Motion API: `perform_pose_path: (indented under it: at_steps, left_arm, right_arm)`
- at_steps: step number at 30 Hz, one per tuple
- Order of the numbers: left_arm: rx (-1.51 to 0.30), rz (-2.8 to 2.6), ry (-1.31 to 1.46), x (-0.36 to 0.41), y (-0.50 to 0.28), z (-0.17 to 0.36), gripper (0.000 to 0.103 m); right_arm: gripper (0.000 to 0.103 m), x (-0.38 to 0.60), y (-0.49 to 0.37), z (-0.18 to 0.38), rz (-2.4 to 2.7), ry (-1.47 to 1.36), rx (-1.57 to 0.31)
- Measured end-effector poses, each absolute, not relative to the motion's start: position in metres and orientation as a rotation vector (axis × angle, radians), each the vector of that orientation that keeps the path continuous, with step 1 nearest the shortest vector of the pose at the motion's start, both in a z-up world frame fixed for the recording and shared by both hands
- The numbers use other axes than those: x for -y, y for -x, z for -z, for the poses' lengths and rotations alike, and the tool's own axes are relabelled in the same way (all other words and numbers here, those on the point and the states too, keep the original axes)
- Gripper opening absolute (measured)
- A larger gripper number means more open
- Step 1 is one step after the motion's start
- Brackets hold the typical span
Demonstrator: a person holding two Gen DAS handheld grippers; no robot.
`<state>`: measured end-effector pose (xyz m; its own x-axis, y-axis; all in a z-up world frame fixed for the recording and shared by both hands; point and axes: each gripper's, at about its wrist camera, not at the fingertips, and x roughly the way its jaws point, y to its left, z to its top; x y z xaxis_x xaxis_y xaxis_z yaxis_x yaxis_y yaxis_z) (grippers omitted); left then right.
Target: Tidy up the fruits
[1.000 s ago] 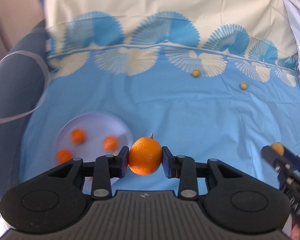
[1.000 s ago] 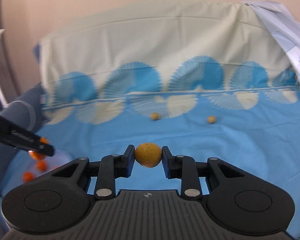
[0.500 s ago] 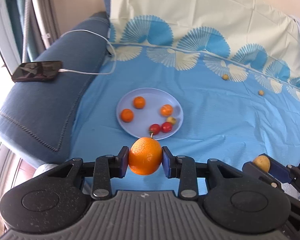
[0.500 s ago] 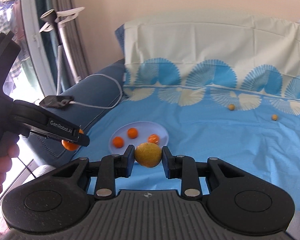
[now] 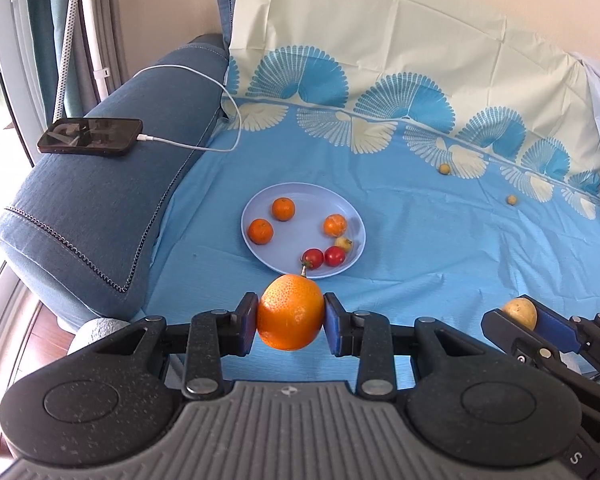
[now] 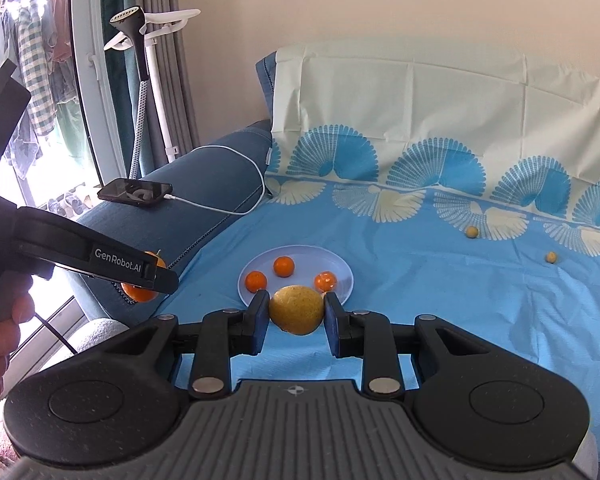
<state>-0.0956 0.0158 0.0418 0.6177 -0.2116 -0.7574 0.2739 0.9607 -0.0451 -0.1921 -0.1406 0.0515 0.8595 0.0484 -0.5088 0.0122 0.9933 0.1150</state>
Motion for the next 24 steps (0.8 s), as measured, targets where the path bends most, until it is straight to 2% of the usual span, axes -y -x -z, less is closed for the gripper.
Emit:
perform_pose_path:
  at_steps: [24]
  left_arm:
    - [-0.878,0.287,-0.065,-0.019,0.081,-0.036,0.038]
  right_arm:
    - [0.03,0.136,0.181,-0.049,-0.005,-0.099,-0.566]
